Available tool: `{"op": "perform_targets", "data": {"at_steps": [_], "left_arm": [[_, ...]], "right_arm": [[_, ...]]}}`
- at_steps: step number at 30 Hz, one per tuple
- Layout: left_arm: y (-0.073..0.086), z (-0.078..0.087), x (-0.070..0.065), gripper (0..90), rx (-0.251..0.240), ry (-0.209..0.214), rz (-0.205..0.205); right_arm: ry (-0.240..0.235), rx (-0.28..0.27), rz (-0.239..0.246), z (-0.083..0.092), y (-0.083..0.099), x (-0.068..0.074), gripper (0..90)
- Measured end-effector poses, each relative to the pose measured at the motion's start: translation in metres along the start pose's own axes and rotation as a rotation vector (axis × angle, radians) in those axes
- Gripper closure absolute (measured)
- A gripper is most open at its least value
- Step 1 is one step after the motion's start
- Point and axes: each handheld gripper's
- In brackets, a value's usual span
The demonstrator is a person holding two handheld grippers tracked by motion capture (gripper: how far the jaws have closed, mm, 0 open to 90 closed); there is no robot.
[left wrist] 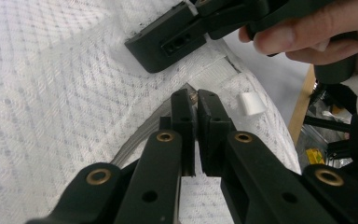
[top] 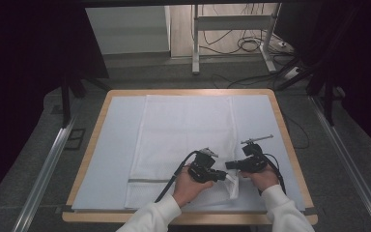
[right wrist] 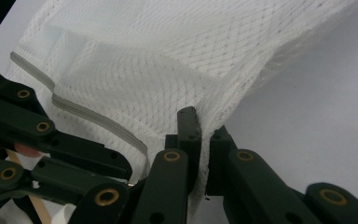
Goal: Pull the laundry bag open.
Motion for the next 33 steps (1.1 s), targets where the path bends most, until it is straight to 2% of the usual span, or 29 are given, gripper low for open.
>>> {"op": "perform_targets", "data": {"at_steps": [23, 33], "left_arm": [[0.0023, -0.0036, 0.0053, 86.7, 0.016, -0.003, 0.004], [0.0032, -0.0036, 0.0092, 86.8, 0.014, 0.001, 0.019]], "right_arm": [[0.000, -0.010, 0.032, 0.0021, 0.0009, 0.0010, 87.3], [-0.001, -0.005, 0.037, 0.0019, 0.0011, 0.0015, 87.4]]}}
Point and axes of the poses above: each handheld gripper's, and its own axes: z roughly backward along the jaws, y roughly out of its underside, x roughly to its left, and after that the axes turned 10 degrees about z, right-handed
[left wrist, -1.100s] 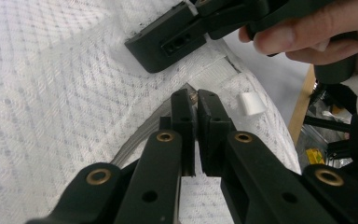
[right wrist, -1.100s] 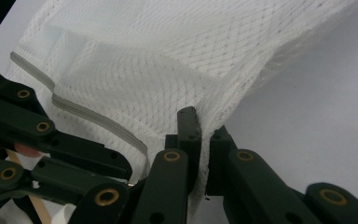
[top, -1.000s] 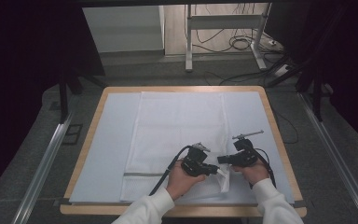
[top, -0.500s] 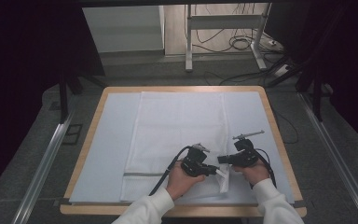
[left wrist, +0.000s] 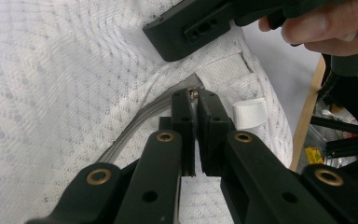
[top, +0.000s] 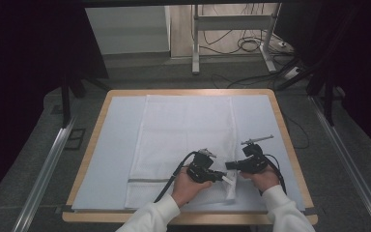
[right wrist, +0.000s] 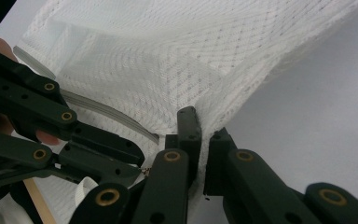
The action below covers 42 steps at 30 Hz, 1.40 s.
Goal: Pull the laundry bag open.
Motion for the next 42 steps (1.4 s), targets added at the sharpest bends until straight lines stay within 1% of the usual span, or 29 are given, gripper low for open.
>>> {"op": "perform_targets", "data": {"at_steps": [6, 7, 8, 9, 10, 11, 12, 15, 19, 23, 26, 28, 33, 36, 42], "left_arm": [[0.001, -0.001, 0.002, 86.8, 0.000, 0.011, 0.013], [0.001, 0.000, 0.002, 86.8, 0.002, 0.010, 0.011], [0.001, 0.000, 0.003, 86.8, 0.008, -0.005, 0.002], [0.001, 0.000, 0.004, 86.9, 0.008, -0.007, 0.004], [0.002, 0.000, 0.006, 86.9, 0.008, -0.002, 0.014], [0.002, 0.000, 0.009, 86.9, 0.007, 0.011, 0.033], [0.002, 0.001, 0.010, 86.9, 0.007, 0.018, 0.037], [0.003, 0.002, 0.008, 86.9, 0.005, 0.005, 0.022], [0.003, 0.004, 0.010, 86.9, 0.005, 0.008, 0.022], [0.005, 0.007, 0.010, 86.8, 0.006, -0.002, 0.021], [0.007, 0.011, 0.014, 86.9, 0.005, -0.013, 0.022], [0.008, 0.012, 0.016, 86.9, 0.001, -0.007, 0.030], [0.011, 0.017, 0.021, 86.9, 0.000, -0.017, 0.037], [0.014, 0.020, 0.025, 86.8, -0.004, -0.012, 0.049], [0.017, 0.026, 0.029, 86.8, -0.007, -0.021, 0.050]], "right_arm": [[-0.003, 0.003, 0.003, 0.000, 0.000, 0.000, 87.4], [-0.004, 0.003, 0.003, 0.000, 0.000, 0.000, 87.4], [-0.004, 0.003, 0.002, 0.000, 0.000, 0.000, 87.5], [0.001, 0.002, 0.002, 0.000, 0.000, 0.000, 87.5], [0.000, 0.000, -0.001, 0.001, 0.000, 0.000, 87.5], [0.000, -0.002, -0.002, 0.002, 0.000, -0.001, 87.4], [-0.004, -0.002, -0.006, 0.002, 0.001, -0.001, 87.5], [-0.004, -0.003, -0.006, 0.002, 0.001, -0.001, 87.4], [-0.006, -0.005, -0.004, 0.001, 0.001, -0.001, 87.5], [-0.005, -0.007, -0.004, 0.002, 0.001, -0.001, 87.5], [-0.002, -0.013, -0.006, 0.003, 0.001, -0.002, 87.5], [-0.003, -0.017, -0.008, 0.004, 0.001, -0.002, 87.5], [-0.002, -0.021, -0.008, 0.004, 0.001, -0.002, 87.5], [-0.001, -0.025, -0.012, 0.005, 0.001, -0.003, 87.5], [-0.003, -0.029, -0.015, 0.006, 0.001, -0.003, 87.4]]}}
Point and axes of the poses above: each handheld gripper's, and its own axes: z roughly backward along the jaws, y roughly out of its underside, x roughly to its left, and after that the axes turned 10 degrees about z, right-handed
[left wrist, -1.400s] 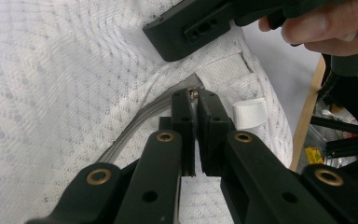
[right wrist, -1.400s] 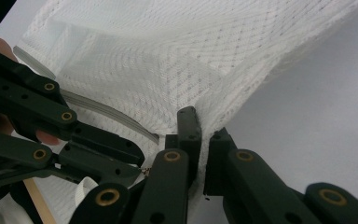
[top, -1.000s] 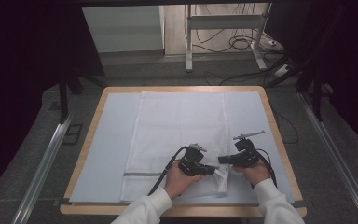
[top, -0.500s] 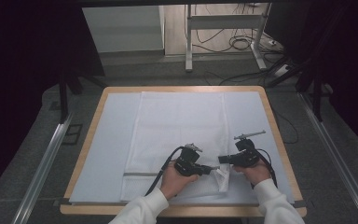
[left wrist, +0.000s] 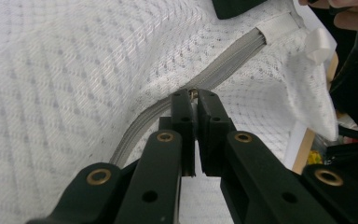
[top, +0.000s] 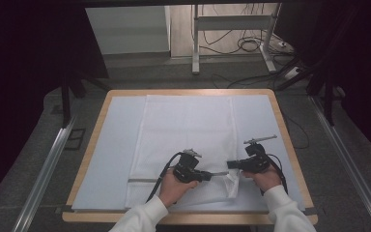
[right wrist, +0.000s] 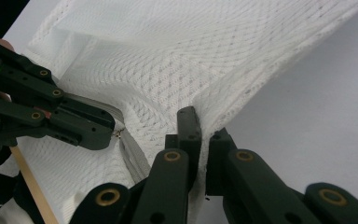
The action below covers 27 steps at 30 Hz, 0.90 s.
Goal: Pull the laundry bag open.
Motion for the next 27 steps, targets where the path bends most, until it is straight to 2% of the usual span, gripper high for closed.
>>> {"op": "perform_targets", "data": {"at_steps": [7, 27], "left_arm": [[0.004, 0.006, 0.009, 86.8, -0.006, -0.001, 0.025], [0.011, 0.016, 0.019, 86.8, -0.011, -0.004, 0.039]], "right_arm": [[0.005, -0.003, 0.002, 0.000, 0.000, -0.001, 87.4], [0.008, -0.001, 0.004, -0.001, 0.001, 0.000, 87.4]]}}
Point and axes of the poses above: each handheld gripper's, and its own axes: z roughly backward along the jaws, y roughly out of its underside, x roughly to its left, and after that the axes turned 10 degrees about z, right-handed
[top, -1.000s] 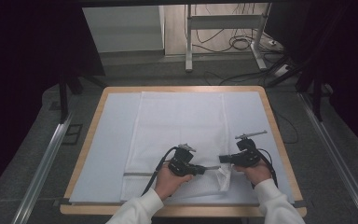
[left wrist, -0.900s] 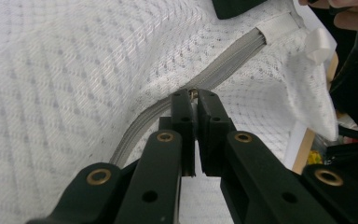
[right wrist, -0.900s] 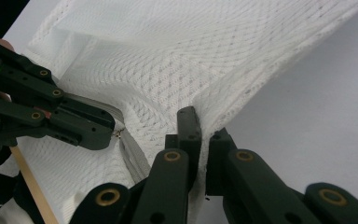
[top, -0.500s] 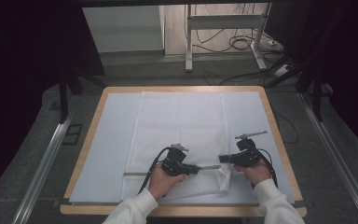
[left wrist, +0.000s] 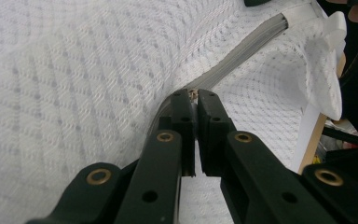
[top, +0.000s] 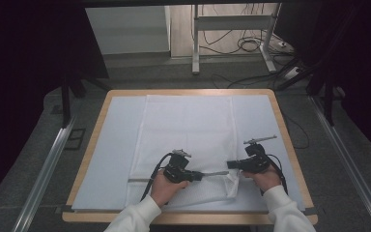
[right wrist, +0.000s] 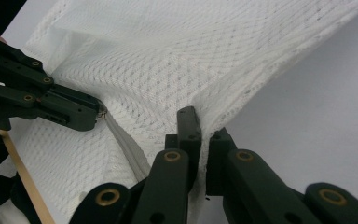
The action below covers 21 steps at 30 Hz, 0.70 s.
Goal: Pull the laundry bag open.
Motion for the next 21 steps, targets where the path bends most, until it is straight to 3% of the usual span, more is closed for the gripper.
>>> {"op": "perform_targets", "data": {"at_steps": [18, 21], "left_arm": [[0.002, 0.010, 0.006, 86.7, -0.008, 0.007, 0.018], [0.003, 0.012, 0.008, 86.8, -0.007, -0.007, 0.012]], "right_arm": [[-0.002, -0.003, 0.003, 0.000, 0.000, 0.001, 87.4], [-0.001, -0.003, 0.004, 0.000, 0.000, 0.000, 87.4]]}}
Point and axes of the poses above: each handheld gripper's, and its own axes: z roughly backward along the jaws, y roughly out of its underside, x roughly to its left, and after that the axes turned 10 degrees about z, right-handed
